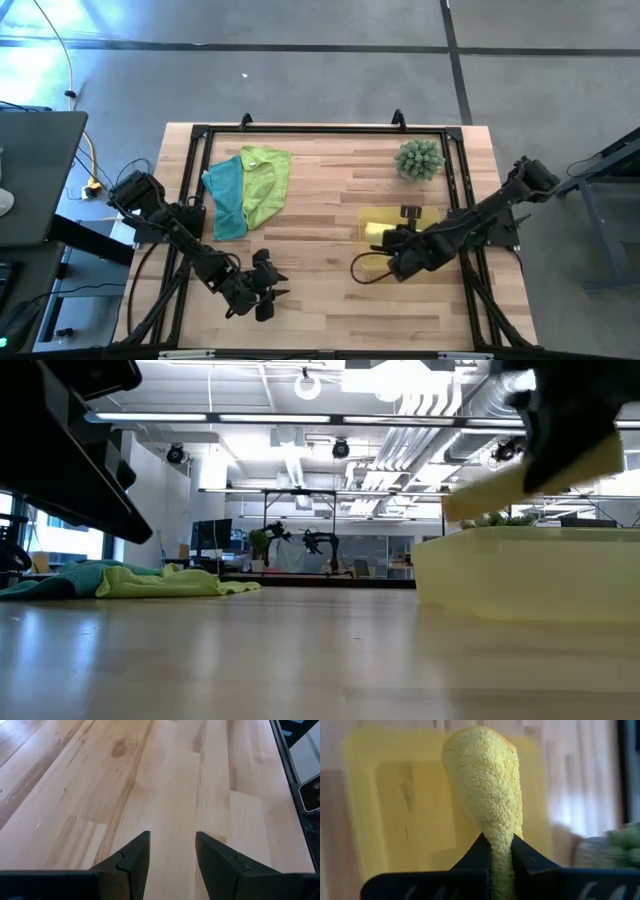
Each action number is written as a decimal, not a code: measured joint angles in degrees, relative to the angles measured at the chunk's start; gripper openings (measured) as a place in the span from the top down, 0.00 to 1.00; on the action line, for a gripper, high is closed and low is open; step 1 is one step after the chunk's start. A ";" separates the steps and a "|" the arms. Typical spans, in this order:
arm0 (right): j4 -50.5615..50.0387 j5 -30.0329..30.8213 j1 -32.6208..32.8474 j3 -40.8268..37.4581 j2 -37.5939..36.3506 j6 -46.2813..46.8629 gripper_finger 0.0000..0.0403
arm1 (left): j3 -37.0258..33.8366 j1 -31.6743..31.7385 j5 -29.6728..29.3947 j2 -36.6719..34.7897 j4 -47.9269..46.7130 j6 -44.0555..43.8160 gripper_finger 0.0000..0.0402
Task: Roll microfiber towels into tight, uniform cylinder then place into a basket
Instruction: Put the yellow microfiber towel into the yellow bin
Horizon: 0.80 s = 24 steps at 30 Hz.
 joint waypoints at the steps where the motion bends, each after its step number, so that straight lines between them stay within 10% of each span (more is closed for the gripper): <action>1: 3.06 -0.07 -0.23 -3.40 -1.06 -0.02 0.99 | 0.00 0.01 0.00 0.00 0.00 0.00 0.63; 12: 35.72 -3.35 -7.88 -28.58 -10.96 -9.31 0.99 | 0.01 0.51 0.35 0.00 0.22 0.38 0.63; 24: 45.93 -5.04 -15.11 -34.69 -11.13 -10.28 0.99 | 0.02 3.21 0.44 0.00 0.17 0.44 0.63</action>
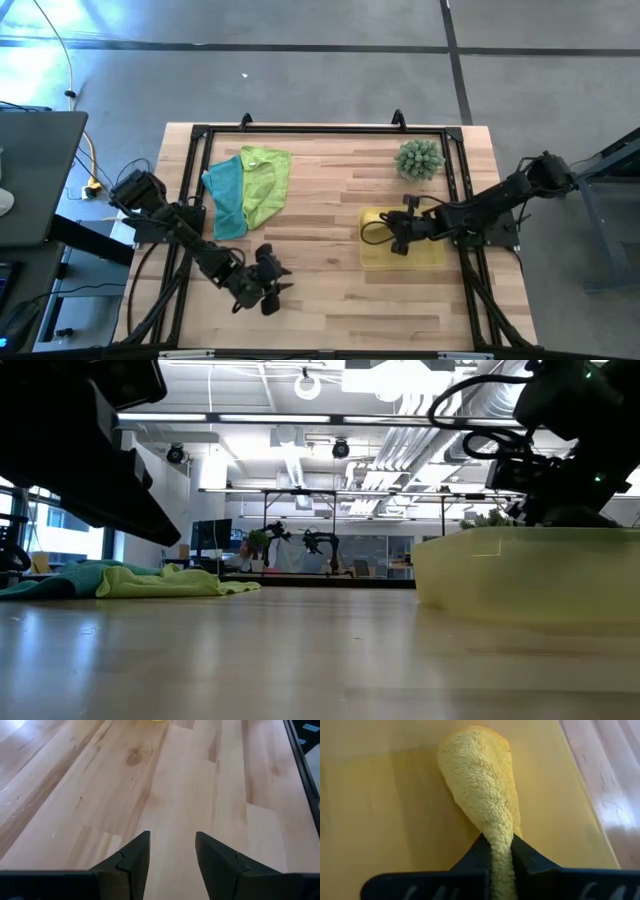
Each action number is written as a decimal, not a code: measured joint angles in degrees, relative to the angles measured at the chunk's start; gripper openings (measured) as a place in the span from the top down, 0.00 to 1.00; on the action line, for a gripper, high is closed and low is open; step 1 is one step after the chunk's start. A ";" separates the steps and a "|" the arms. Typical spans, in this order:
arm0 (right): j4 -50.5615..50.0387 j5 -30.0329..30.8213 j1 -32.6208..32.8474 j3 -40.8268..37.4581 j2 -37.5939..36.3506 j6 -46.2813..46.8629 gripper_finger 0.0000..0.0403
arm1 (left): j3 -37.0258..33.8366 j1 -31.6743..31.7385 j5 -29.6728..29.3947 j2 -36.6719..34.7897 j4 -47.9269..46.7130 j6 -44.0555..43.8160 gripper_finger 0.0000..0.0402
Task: Roll microfiber towels into tight, uniform cylinder then place into a basket
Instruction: Put the yellow microfiber towel into the yellow bin, then fold the green microfiber towel
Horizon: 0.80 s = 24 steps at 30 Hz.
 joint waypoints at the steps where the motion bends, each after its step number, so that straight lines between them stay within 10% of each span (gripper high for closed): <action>1: 0.02 -0.04 -0.17 0.00 0.00 -0.72 0.98 | 0.00 0.23 0.00 0.00 -0.02 0.00 0.63; 14: -0.44 -1.47 -0.74 0.37 0.03 -1.75 0.54 | 0.00 2.32 0.64 0.00 -0.13 1.65 0.63; 24: -18.57 -8.52 -0.74 16.25 0.04 -0.85 0.49 | 0.00 5.65 1.79 -0.02 -0.11 4.27 0.63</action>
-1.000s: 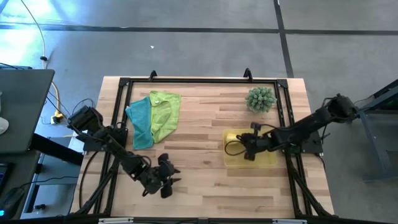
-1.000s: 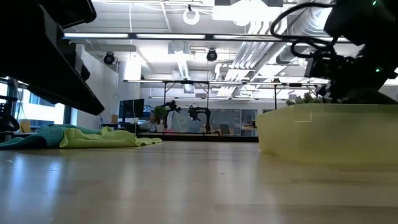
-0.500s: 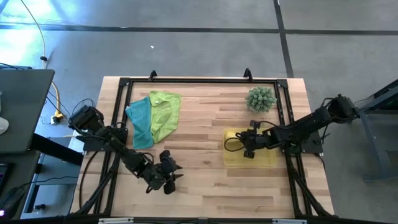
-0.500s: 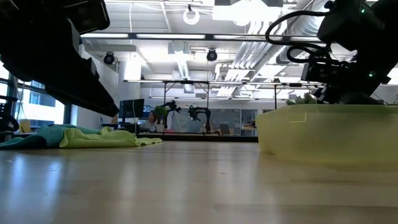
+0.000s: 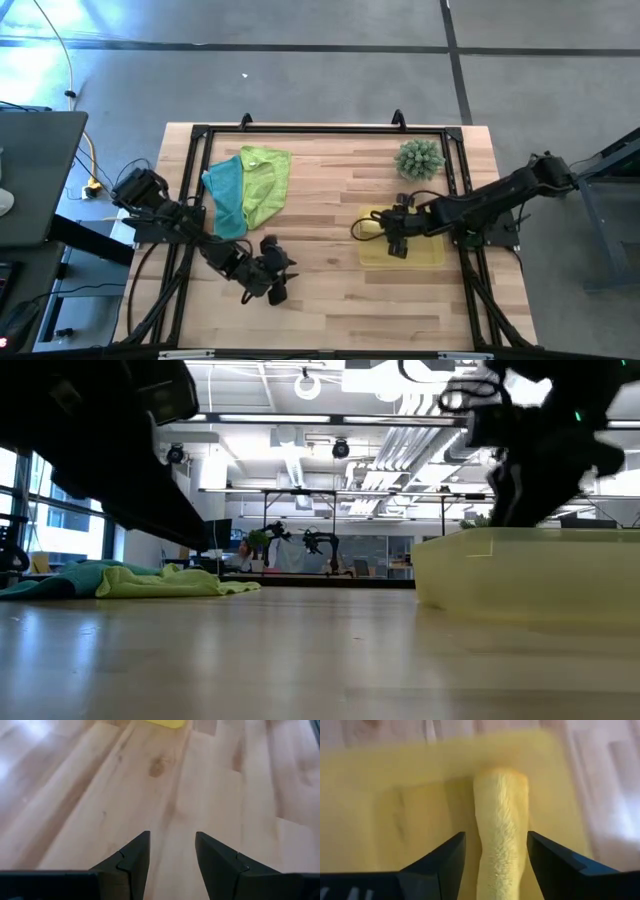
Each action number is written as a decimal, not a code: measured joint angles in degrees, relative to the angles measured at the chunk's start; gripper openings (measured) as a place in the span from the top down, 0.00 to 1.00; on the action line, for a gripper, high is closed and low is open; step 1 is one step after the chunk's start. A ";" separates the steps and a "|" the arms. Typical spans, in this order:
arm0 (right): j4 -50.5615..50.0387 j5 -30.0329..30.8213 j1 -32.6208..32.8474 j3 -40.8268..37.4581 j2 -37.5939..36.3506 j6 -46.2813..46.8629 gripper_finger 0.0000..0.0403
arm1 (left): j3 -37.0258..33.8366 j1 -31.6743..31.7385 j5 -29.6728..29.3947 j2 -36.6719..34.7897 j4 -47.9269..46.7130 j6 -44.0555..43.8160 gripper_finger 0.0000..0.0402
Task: Roll microfiber towels into tight, uniform cylinder then place into a basket
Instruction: Fold the green microfiber towel
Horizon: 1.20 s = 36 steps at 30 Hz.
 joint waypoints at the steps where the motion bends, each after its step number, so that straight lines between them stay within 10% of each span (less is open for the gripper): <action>1: -2.43 0.00 0.00 2.17 0.00 0.00 0.49 | 0.00 0.61 0.00 -0.06 -0.02 0.92 0.63; 10: -7.18 0.38 0.04 16.51 0.00 1.12 0.49 | 0.11 11.37 -0.64 -7.37 -4.47 5.83 0.63; 25: -4.42 -18.28 0.17 23.92 0.00 -10.43 0.49 | -0.31 40.50 4.60 -7.96 -34.07 -4.35 0.63; 36: -4.43 -17.94 0.02 23.92 0.00 -10.54 0.49 | 0.07 39.99 8.33 0.27 -25.59 -0.98 0.63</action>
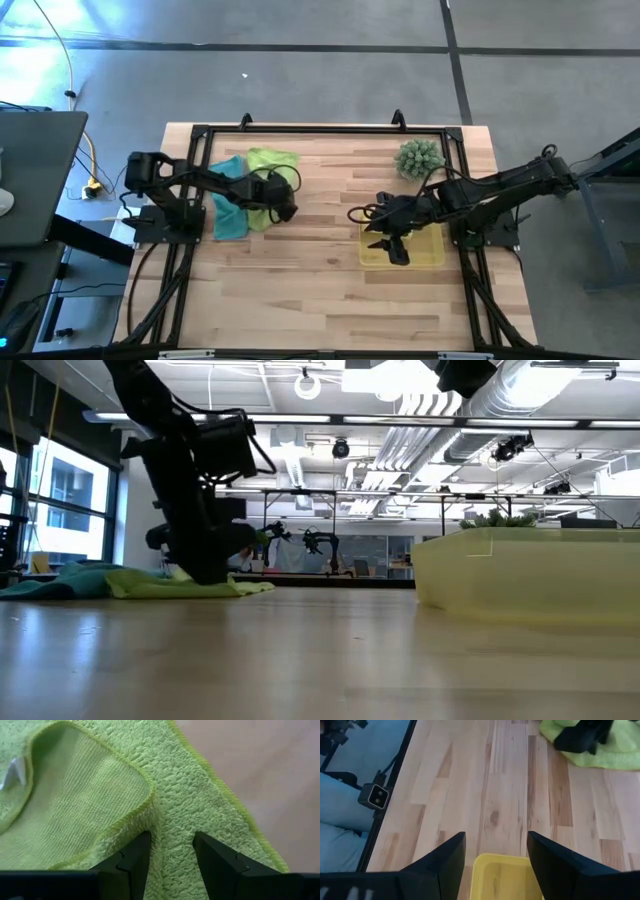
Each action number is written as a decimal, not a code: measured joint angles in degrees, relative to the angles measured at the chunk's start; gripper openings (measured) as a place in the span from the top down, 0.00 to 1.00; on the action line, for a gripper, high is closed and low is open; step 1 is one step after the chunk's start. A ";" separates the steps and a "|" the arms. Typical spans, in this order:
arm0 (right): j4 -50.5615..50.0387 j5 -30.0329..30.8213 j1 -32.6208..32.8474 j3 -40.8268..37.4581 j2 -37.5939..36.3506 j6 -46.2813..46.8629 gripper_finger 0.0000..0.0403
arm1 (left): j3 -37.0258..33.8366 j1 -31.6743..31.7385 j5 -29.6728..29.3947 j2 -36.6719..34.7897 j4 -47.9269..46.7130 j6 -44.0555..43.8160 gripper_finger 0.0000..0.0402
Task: Roll microfiber towels into tight, uniform cylinder then place into a basket
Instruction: Fold the green microfiber towel
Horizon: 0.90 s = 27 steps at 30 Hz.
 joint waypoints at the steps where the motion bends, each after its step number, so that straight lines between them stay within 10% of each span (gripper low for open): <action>1: -0.02 0.01 0.00 0.00 0.00 0.00 0.49 | -0.06 -1.16 0.39 0.02 0.72 0.14 0.63; 27: -0.02 0.00 0.00 0.00 0.00 -0.02 0.49 | 0.72 -34.42 12.16 0.56 16.14 17.90 0.63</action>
